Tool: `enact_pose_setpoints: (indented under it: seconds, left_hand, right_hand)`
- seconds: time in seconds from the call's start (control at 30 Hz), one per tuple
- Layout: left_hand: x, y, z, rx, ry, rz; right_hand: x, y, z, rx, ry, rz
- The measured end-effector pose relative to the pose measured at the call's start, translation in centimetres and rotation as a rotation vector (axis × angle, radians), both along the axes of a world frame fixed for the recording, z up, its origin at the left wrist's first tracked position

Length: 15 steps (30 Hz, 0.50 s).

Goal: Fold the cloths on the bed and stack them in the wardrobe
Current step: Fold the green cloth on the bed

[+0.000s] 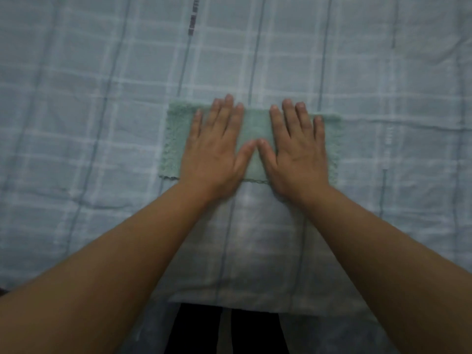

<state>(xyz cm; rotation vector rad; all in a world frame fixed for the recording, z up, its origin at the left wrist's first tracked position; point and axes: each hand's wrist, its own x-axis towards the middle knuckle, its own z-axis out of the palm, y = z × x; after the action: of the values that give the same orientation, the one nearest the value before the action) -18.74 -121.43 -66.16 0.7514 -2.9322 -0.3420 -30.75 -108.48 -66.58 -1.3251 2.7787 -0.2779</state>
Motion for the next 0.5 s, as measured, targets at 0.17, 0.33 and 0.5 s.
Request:
enact_pose_setpoints:
  seconds: [0.17,0.33,0.5]
  left_hand:
    - [3.6,-2.1,-0.6,-0.052,-0.136,0.015]
    - [4.7,-2.1,0.4,-0.007,-0.168,0.117]
    - [1.9,2.8,3.1,0.041,0.113,0.114]
  right_hand:
    - [-2.6,3.0,0.8,0.150,-0.078,-0.040]
    - [-4.8,5.2,1.4,0.133,-0.152,-0.051]
    - [-7.3,4.2,3.8,-0.045,-0.252,-0.126]
